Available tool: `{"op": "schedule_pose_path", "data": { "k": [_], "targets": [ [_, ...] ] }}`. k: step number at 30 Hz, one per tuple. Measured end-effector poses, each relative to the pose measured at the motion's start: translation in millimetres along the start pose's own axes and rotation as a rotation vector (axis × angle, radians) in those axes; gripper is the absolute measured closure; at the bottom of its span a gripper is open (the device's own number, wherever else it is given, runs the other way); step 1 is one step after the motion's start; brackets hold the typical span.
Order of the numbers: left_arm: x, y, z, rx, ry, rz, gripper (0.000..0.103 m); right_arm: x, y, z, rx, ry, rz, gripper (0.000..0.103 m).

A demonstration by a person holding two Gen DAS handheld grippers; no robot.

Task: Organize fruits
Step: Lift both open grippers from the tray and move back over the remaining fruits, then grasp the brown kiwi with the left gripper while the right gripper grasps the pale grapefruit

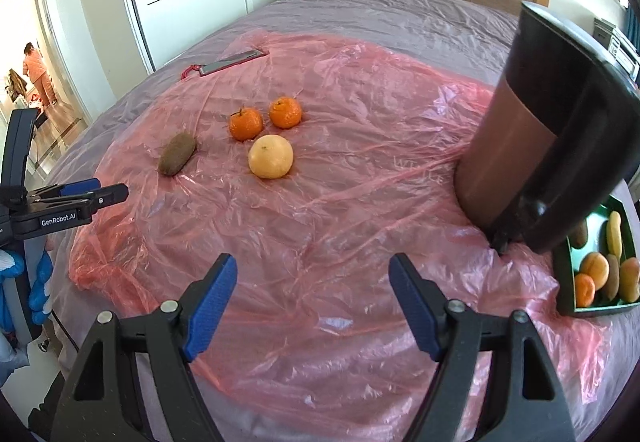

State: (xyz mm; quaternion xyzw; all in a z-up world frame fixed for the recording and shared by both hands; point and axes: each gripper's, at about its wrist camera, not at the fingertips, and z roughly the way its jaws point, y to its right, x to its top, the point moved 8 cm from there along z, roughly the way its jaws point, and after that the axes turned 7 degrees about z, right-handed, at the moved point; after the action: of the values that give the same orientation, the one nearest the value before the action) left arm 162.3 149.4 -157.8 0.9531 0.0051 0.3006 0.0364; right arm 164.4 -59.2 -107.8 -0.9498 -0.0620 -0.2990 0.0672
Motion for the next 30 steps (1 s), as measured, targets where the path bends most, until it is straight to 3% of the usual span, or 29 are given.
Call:
{"op": "schedule_pose_path", "data": {
  "k": [11, 24, 30],
  "targets": [
    [33, -8, 47, 0.017, -0.029, 0.011, 0.03, 43, -21, 60, 0.066, -0.01, -0.014, 0.012],
    [39, -19, 94, 0.014, -0.081, -0.015, 0.03, 69, -40, 134, 0.088, -0.052, -0.011, 0.012],
    [44, -17, 102, 0.006, -0.08, 0.002, 0.031, 72, -47, 156, 0.107, -0.071, 0.004, 0.027]
  ]
}}
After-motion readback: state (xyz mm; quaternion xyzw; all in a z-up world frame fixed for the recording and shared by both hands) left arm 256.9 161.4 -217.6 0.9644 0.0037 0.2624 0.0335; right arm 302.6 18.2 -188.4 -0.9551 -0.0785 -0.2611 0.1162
